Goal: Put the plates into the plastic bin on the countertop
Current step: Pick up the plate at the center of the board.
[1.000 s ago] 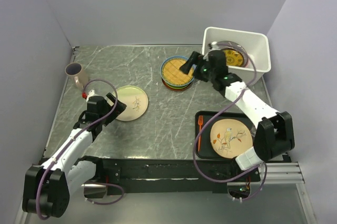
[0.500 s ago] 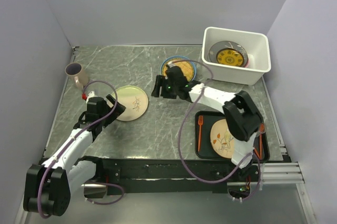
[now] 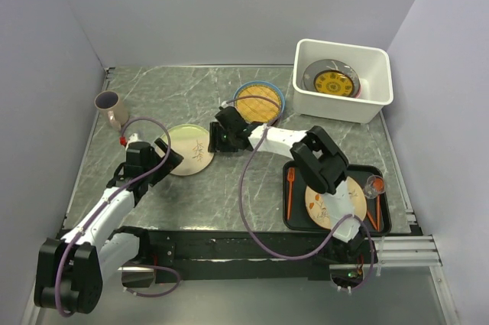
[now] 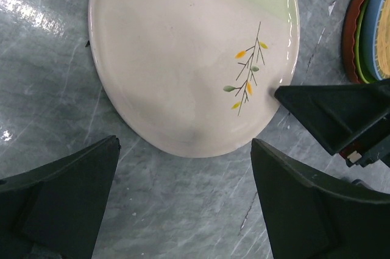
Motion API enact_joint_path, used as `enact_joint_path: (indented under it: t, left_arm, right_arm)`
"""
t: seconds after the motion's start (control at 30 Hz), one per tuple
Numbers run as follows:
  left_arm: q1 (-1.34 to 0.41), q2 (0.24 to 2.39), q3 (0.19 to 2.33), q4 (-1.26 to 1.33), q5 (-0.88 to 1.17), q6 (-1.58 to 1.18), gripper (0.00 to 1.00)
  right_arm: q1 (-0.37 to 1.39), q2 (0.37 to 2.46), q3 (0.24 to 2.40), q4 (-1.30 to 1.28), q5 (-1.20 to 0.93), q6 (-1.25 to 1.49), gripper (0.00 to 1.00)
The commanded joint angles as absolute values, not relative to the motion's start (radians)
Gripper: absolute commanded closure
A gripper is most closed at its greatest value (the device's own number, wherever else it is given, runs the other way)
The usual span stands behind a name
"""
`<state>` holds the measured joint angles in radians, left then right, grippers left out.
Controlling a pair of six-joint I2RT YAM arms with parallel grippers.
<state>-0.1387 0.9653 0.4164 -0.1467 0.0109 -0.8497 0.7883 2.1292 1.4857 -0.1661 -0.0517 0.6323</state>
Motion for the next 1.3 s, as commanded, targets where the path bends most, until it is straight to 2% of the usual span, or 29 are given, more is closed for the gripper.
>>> enact_joint_path:
  t: [0.0, 0.03, 0.1, 0.13, 0.17, 0.23, 0.33, 0.6, 0.87, 1.07, 1.27]
  left_arm:
    - [-0.133, 0.94, 0.411, -0.123, 0.035, -0.825, 0.06]
    - [-0.133, 0.937, 0.413, -0.126, 0.037, -0.825, 0.06]
    - [-0.133, 0.93, 0.413, -0.129, 0.037, -0.825, 0.06]
    - [-0.133, 0.924, 0.413, -0.132, 0.034, -0.825, 0.06]
    - [-0.133, 0.919, 0.413, -0.133, 0.032, -0.825, 0.06]
    - [-0.133, 0.907, 0.411, -0.135, 0.029, -0.827, 0.06]
    - [-0.132, 0.897, 0.413, -0.141, 0.029, -0.827, 0.06]
    - [-0.132, 0.92, 0.403, -0.115, 0.048, -0.822, 0.07]
    - [-0.132, 0.991, 0.403, -0.091, 0.057, -0.81, 0.09]
    - [-0.132, 1.058, 0.411, -0.048, 0.086, -0.796, 0.14]
    - [-0.132, 1.175, 0.442, 0.054, 0.164, -0.743, 0.27]
  right_arm:
    - [0.813, 2.184, 1.548, -0.219, -0.002, 0.63, 0.48]
    - [0.818, 2.209, 1.563, -0.239, 0.038, 0.627, 0.55]
    - [0.827, 2.233, 1.609, -0.3, 0.08, 0.614, 0.6]
    - [0.839, 2.247, 1.623, -0.32, 0.131, 0.606, 0.67]
    - [0.847, 2.25, 1.629, -0.336, 0.161, 0.603, 0.69]
    - [0.854, 2.263, 1.655, -0.403, 0.221, 0.598, 0.8]
    - [0.851, 2.261, 1.658, -0.472, 0.281, 0.6, 0.89]
    - [0.842, 2.178, 1.448, -0.428, 0.282, 0.595, 0.95]
    - [0.819, 2.047, 1.215, -0.417, 0.342, 0.603, 0.96]
    - [0.784, 1.913, 1.105, -0.413, 0.37, 0.6, 0.95]
    - [0.784, 1.885, 1.124, -0.416, 0.361, 0.562, 0.95]
